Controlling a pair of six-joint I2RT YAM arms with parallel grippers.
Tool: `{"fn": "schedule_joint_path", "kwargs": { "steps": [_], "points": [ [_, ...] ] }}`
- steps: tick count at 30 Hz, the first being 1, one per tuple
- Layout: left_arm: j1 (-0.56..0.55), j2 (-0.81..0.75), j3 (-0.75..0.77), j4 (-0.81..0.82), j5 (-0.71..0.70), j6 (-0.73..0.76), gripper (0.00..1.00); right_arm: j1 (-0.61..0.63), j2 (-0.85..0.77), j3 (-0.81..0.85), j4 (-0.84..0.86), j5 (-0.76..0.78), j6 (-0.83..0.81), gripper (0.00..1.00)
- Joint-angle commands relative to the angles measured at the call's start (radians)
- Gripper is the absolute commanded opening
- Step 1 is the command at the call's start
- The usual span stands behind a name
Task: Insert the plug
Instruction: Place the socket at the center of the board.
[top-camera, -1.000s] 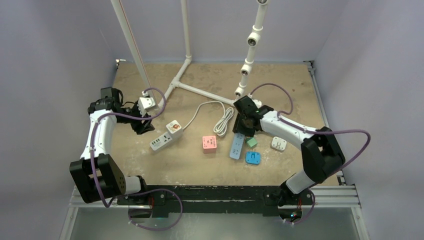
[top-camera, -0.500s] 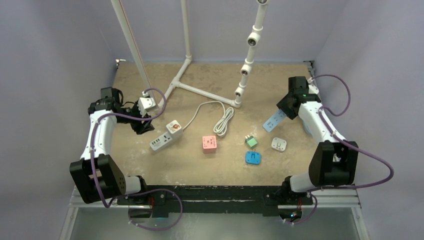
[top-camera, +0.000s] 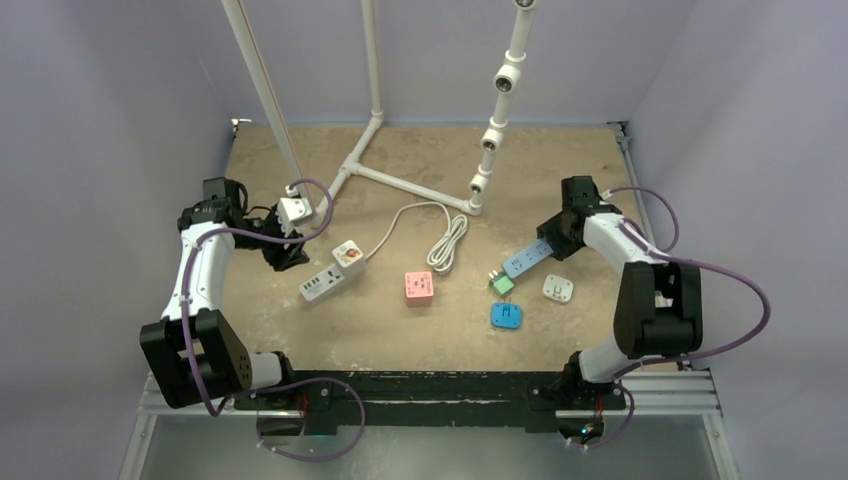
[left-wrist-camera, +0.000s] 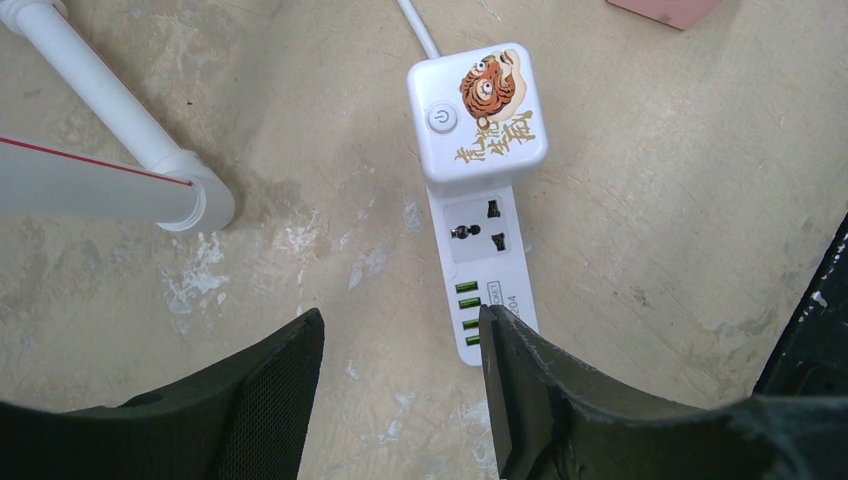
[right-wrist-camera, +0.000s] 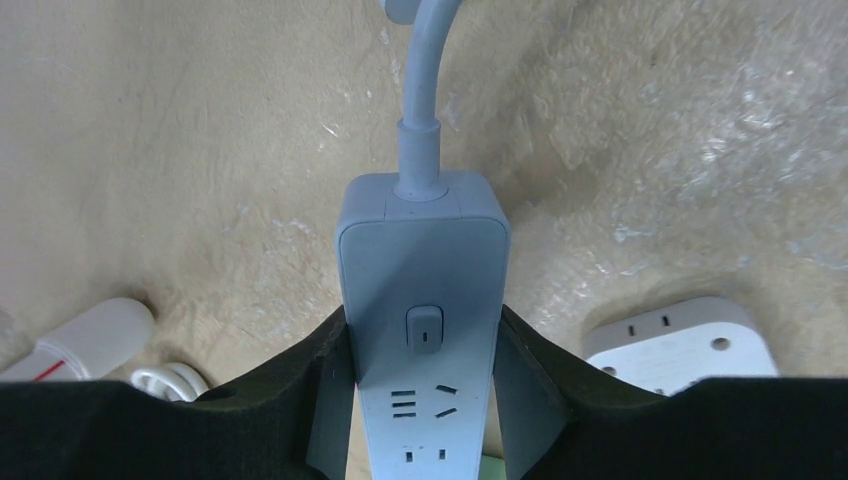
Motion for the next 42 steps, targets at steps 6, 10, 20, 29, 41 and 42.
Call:
{"fn": "schedule_joint_path", "kwargs": {
  "steps": [6, 10, 20, 29, 41, 42],
  "points": [
    [-0.006, -0.027, -0.017, 0.007, 0.025, 0.021, 0.57, 0.069, 0.098, 0.072, 0.069, -0.068, 0.256, 0.11],
    [-0.005, -0.027, -0.017, 0.009, 0.025, 0.024, 0.57, 0.130, 0.149, 0.120, 0.056, -0.057, 0.273, 0.44],
    [-0.006, -0.030, -0.028, 0.007, 0.024, 0.038, 0.57, 0.184, 0.099, 0.122, 0.019, -0.064, 0.179, 0.93],
    [-0.005, -0.021, -0.015, 0.006, 0.030, 0.027, 0.58, 0.170, -0.140, 0.110, 0.063, 0.025, -0.121, 0.84],
    [-0.005, -0.037, -0.002, -0.032, 0.030, 0.036, 0.58, -0.028, 0.137, 0.262, 0.048, 0.212, -0.278, 0.69],
    [-0.006, -0.037, -0.001, -0.034, 0.030, 0.036, 0.58, -0.030, 0.140, 0.260, 0.053, 0.229, -0.278, 0.69]
  ]
}}
